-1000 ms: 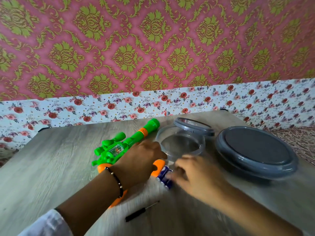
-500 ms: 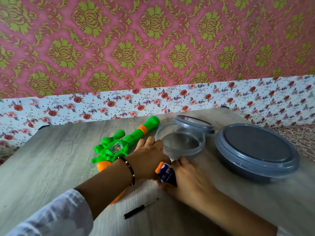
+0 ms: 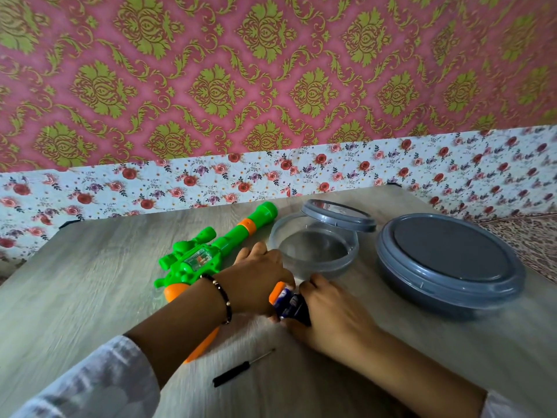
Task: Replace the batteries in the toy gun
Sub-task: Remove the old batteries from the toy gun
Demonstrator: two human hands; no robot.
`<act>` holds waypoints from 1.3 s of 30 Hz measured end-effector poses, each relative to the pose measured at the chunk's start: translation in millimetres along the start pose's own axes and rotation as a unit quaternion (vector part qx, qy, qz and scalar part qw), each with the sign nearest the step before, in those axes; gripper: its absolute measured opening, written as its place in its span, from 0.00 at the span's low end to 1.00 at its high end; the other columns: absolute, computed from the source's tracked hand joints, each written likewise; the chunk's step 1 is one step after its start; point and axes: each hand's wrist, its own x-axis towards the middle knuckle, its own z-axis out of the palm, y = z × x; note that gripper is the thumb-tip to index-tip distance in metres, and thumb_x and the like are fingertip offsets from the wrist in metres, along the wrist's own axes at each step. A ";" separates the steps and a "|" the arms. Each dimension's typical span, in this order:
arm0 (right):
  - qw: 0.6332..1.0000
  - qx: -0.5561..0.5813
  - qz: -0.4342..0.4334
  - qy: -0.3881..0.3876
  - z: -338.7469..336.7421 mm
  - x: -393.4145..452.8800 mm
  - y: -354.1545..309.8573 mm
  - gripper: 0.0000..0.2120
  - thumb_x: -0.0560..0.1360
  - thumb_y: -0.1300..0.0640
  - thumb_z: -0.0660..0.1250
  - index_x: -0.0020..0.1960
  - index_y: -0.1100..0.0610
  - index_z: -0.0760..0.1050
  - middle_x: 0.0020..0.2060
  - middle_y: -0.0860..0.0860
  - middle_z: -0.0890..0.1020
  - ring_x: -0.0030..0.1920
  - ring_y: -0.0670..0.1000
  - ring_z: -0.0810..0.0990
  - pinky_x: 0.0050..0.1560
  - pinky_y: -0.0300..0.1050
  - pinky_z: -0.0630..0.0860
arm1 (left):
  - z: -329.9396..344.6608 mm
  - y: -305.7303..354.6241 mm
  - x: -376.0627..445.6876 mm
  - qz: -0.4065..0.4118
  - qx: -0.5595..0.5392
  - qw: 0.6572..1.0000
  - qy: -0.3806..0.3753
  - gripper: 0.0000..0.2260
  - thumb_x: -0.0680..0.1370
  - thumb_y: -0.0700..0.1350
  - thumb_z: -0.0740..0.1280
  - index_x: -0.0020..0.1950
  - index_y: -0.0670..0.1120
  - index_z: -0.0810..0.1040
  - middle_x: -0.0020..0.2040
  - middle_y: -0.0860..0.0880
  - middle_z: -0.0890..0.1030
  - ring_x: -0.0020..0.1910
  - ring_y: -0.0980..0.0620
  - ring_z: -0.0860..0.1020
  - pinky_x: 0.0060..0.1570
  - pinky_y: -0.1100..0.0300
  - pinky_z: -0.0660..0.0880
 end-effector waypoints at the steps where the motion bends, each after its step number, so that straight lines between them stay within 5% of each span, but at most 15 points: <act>1: 1.000 0.005 -0.005 0.001 -0.1 -0.7 1.1 0.28 0.72 0.39 0.64 0.66 0.53 0.66 0.61 0.52 0.70 0.61 0.53 0.71 0.58 0.46 0.71 | 0.7 -0.6 -0.6 0.000 -0.005 1.000 0.005 0.22 0.70 0.61 0.70 0.63 0.59 0.73 0.58 0.50 0.71 0.58 0.45 0.66 0.57 0.54 0.66; 5: 0.999 0.019 -0.020 0.028 -7.6 -7.6 7.6 0.26 0.71 0.37 0.64 0.62 0.51 0.69 0.56 0.48 0.72 0.55 0.49 0.73 0.51 0.40 0.72 | -2.8 -3.5 -3.8 0.007 -0.017 0.999 0.032 0.23 0.71 0.61 0.69 0.64 0.59 0.72 0.60 0.52 0.71 0.60 0.48 0.65 0.60 0.54 0.64; 7: 0.998 0.000 -0.019 0.057 -19.7 -7.2 11.1 0.22 0.70 0.36 0.63 0.54 0.52 0.71 0.48 0.47 0.71 0.48 0.48 0.74 0.39 0.38 0.68 | -9.6 -7.6 -0.5 0.009 -0.065 0.996 0.055 0.25 0.69 0.61 0.70 0.65 0.60 0.73 0.59 0.52 0.72 0.61 0.49 0.64 0.61 0.55 0.64; 9: 0.995 -0.007 -0.010 0.097 -35.8 -1.9 15.1 0.21 0.68 0.36 0.64 0.47 0.52 0.71 0.45 0.48 0.72 0.46 0.51 0.75 0.37 0.42 0.66 | -17.3 -13.8 7.6 0.022 -0.136 0.986 0.095 0.26 0.66 0.60 0.71 0.63 0.57 0.75 0.57 0.52 0.76 0.57 0.50 0.68 0.60 0.57 0.65; 13: 0.993 0.005 0.032 0.112 -64.3 22.1 28.2 0.21 0.69 0.36 0.65 0.48 0.54 0.74 0.44 0.48 0.75 0.43 0.49 0.76 0.36 0.40 0.66 | -33.2 -23.7 28.7 0.011 -0.243 0.962 0.125 0.23 0.69 0.49 0.75 0.63 0.49 0.76 0.51 0.52 0.80 0.47 0.59 0.73 0.46 0.75 0.66; 16: 0.994 0.005 0.079 0.071 -67.3 45.2 38.1 0.19 0.69 0.38 0.65 0.41 0.54 0.73 0.38 0.51 0.77 0.37 0.51 0.76 0.28 0.39 0.62 | -36.1 -25.0 47.4 -0.026 -0.243 0.963 0.114 0.24 0.71 0.47 0.74 0.66 0.48 0.74 0.52 0.48 0.81 0.46 0.55 0.75 0.47 0.67 0.70; 18: 0.991 -0.019 0.126 0.040 -61.1 59.2 42.1 0.18 0.70 0.39 0.66 0.44 0.55 0.76 0.43 0.55 0.81 0.43 0.55 0.80 0.33 0.40 0.68 | -32.0 -24.2 59.6 -0.044 -0.222 0.970 0.087 0.24 0.72 0.48 0.74 0.66 0.48 0.73 0.54 0.47 0.81 0.50 0.50 0.78 0.51 0.64 0.71; 20: 0.985 -0.039 0.168 0.015 -53.4 70.0 45.2 0.24 0.70 0.39 0.66 0.56 0.57 0.77 0.54 0.56 0.81 0.54 0.56 0.79 0.44 0.44 0.75 | -27.9 -23.5 70.2 -0.056 -0.199 0.977 0.054 0.24 0.72 0.51 0.73 0.66 0.49 0.73 0.57 0.47 0.80 0.54 0.48 0.78 0.54 0.60 0.73; 24: 0.975 -0.051 0.214 -0.019 -48.1 78.6 51.2 0.28 0.70 0.40 0.65 0.64 0.56 0.72 0.62 0.55 0.76 0.61 0.57 0.76 0.54 0.48 0.73 | -24.2 -21.4 81.3 -0.061 -0.152 0.986 -0.004 0.24 0.73 0.52 0.72 0.67 0.47 0.73 0.60 0.47 0.78 0.58 0.48 0.76 0.56 0.61 0.70; 31: 0.977 -0.014 0.213 0.011 -42.7 76.4 54.9 0.30 0.69 0.37 0.66 0.63 0.55 0.72 0.59 0.55 0.78 0.57 0.56 0.78 0.52 0.49 0.77 | -17.7 -17.4 79.2 -0.066 -0.183 0.981 0.000 0.30 0.76 0.53 0.68 0.74 0.45 0.62 0.64 0.45 0.76 0.61 0.47 0.75 0.60 0.59 0.70; 35: 0.981 -0.032 0.190 0.026 -52.3 67.6 52.1 0.30 0.68 0.35 0.67 0.61 0.54 0.73 0.56 0.53 0.80 0.55 0.55 0.79 0.49 0.47 0.76 | -19.0 -23.1 66.1 -0.076 -0.191 0.976 0.065 0.31 0.76 0.55 0.66 0.75 0.46 0.60 0.68 0.45 0.71 0.66 0.48 0.71 0.65 0.58 0.67; 39: 0.972 -0.105 0.103 0.184 -65.1 60.5 49.1 0.18 0.73 0.44 0.65 0.56 0.55 0.76 0.52 0.53 0.81 0.55 0.55 0.76 0.50 0.46 0.74 | -11.1 -24.3 46.7 -0.094 -0.193 0.971 0.103 0.37 0.73 0.63 0.65 0.76 0.47 0.57 0.72 0.45 0.64 0.70 0.45 0.65 0.69 0.54 0.63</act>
